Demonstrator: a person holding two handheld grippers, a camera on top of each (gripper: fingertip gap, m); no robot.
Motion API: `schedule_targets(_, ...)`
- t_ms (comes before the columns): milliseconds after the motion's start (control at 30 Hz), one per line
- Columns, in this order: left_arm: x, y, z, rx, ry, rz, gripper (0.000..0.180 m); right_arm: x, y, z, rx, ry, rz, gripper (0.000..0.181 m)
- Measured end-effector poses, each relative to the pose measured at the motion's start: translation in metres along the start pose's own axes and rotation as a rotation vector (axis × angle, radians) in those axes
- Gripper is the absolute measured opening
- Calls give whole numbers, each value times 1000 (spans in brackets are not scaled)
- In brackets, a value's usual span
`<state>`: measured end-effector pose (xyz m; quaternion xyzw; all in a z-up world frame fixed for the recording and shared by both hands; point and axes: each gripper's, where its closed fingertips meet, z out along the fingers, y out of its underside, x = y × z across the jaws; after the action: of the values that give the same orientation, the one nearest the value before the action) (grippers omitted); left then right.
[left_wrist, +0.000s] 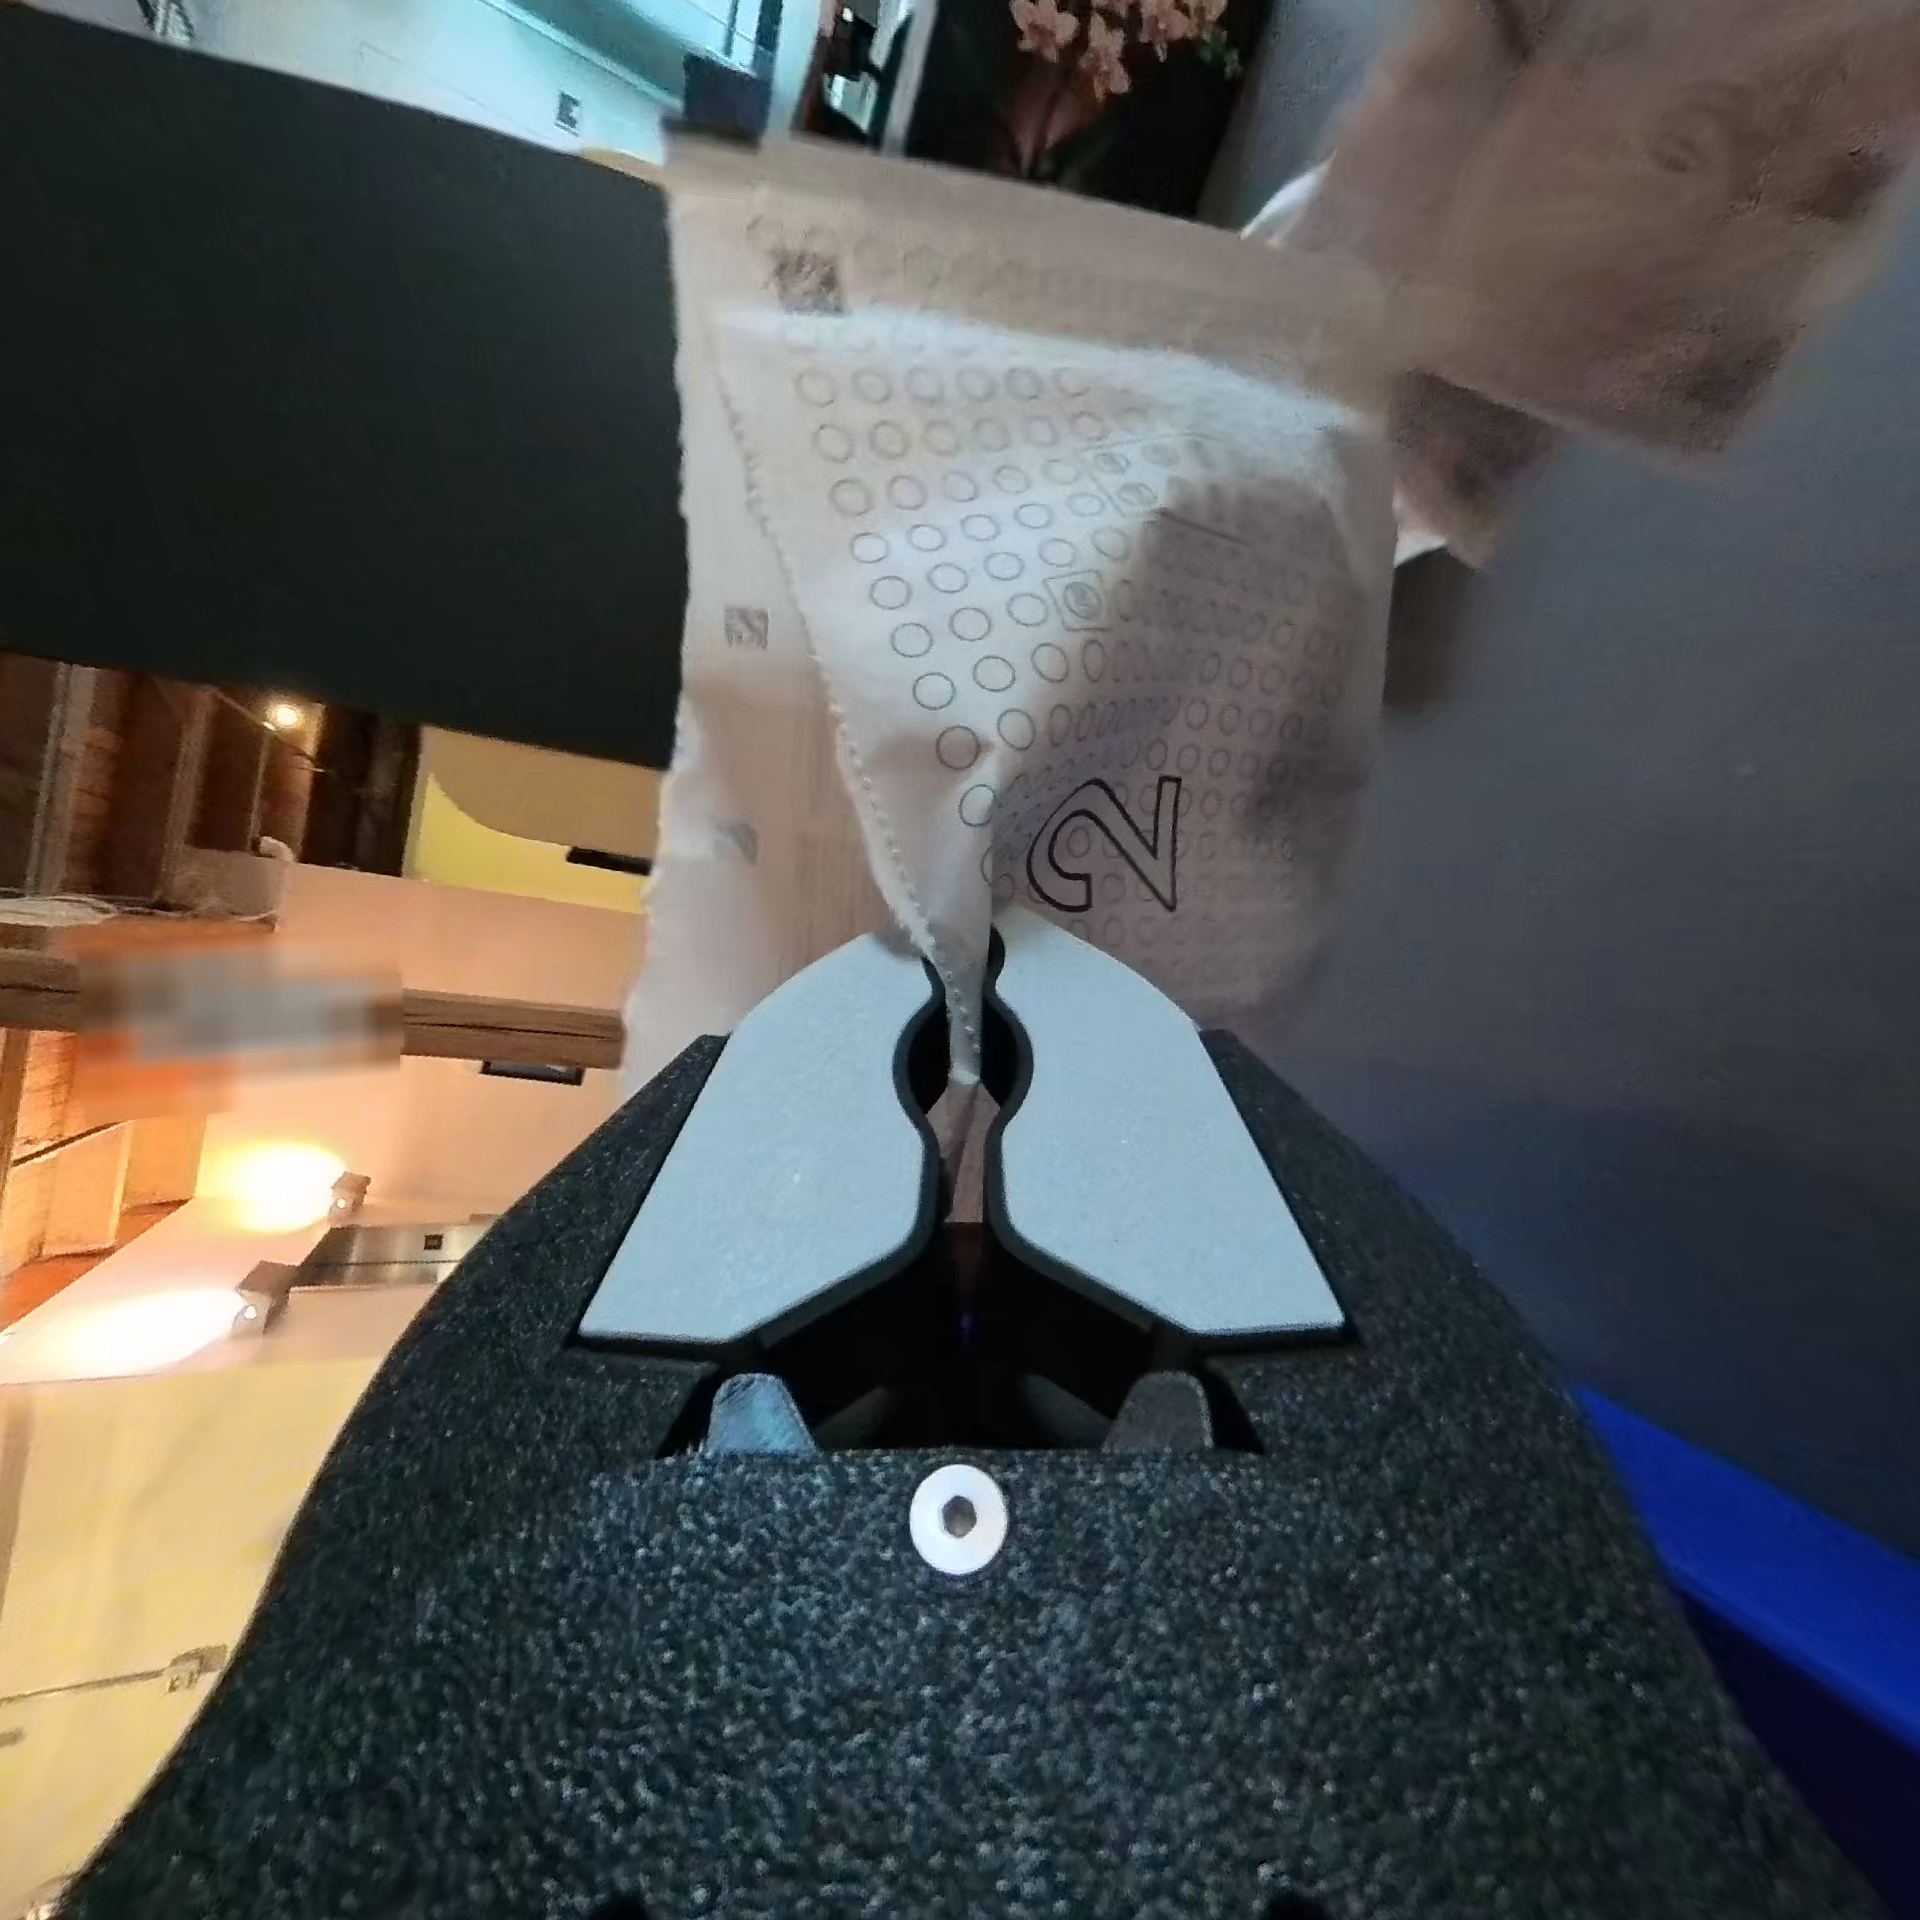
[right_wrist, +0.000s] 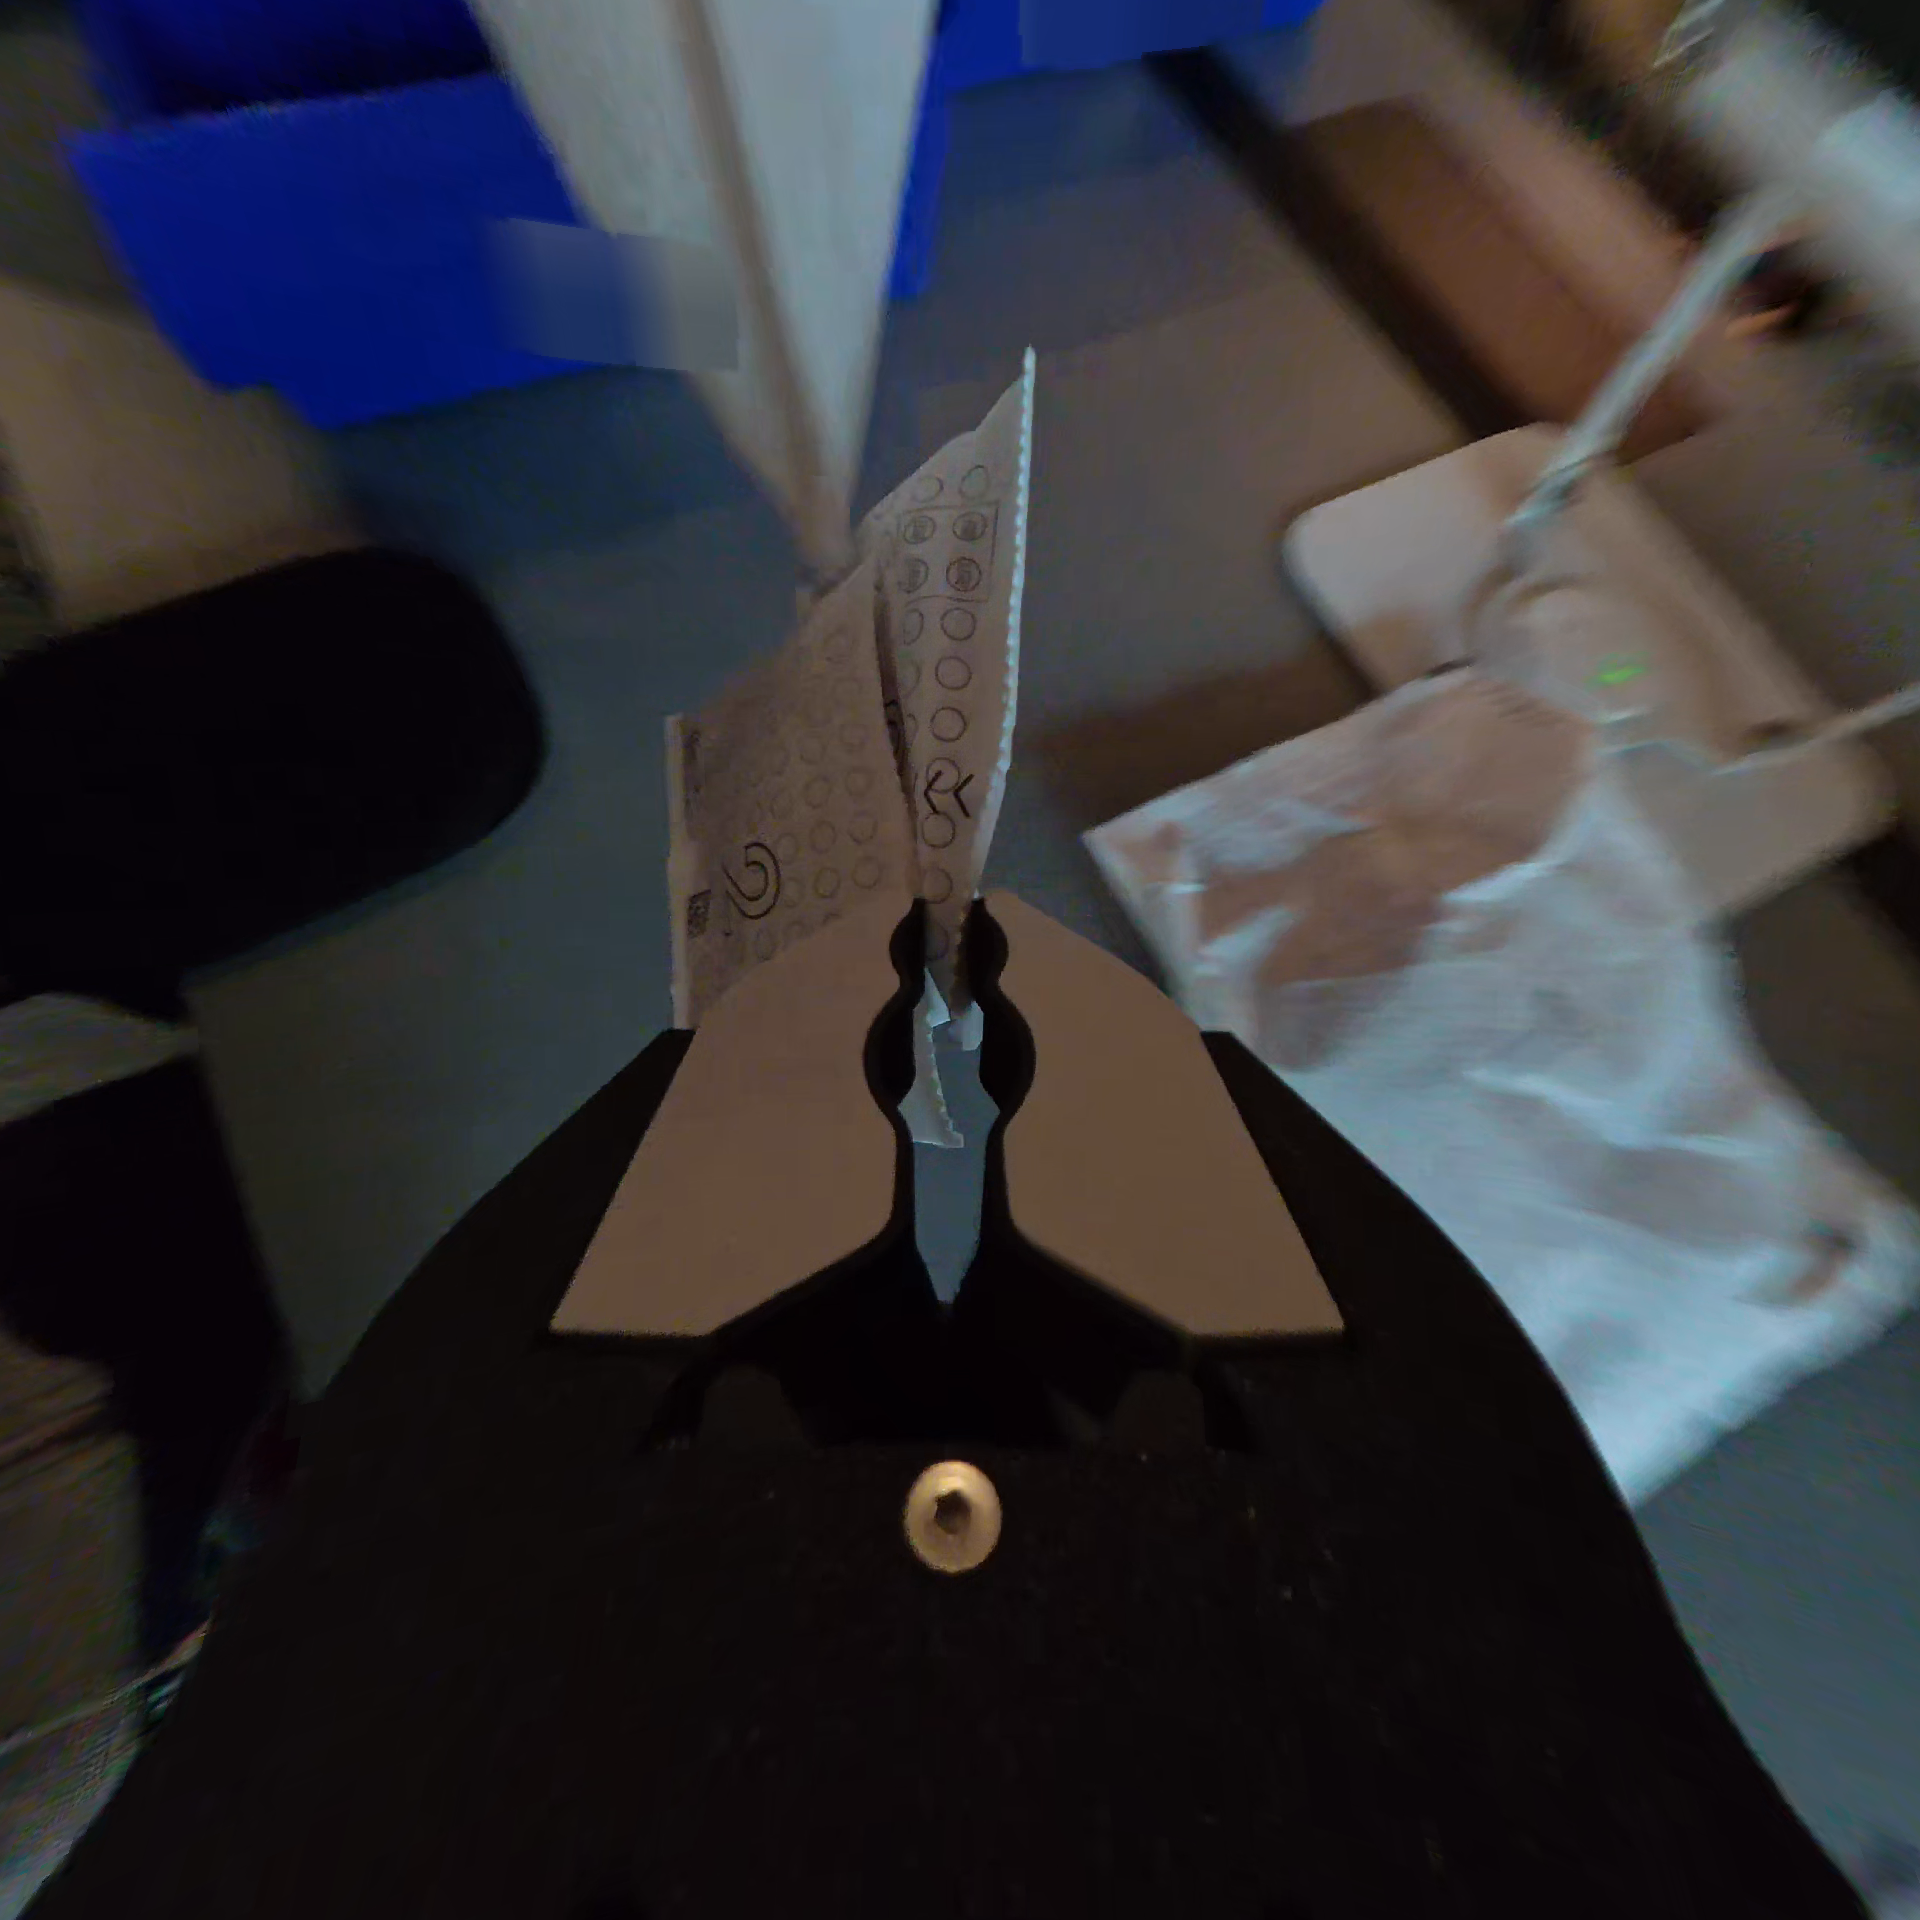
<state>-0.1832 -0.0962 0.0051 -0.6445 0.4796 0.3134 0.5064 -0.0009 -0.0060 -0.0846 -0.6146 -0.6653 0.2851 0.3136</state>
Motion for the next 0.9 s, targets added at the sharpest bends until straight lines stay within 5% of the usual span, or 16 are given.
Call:
schedule_targets(167,-16,-4,-6,-24,-37,18,0,-31,9,28,26,-246,84,6)
schedule_targets(567,-33,8,-38,-146,-102,7,0,-48,24,96,-83,-402,68,17)
schedule_targets(633,-34,15,-44,-170,-115,-2,0,-46,20,97,-45,-418,73,28)
schedule_targets(800,-35,28,-60,-204,-160,-59,0,-21,2,98,21,-274,-14,104)
schedule_targets(900,-33,34,-67,-193,-181,-112,0,-26,-44,88,248,-225,-146,114)
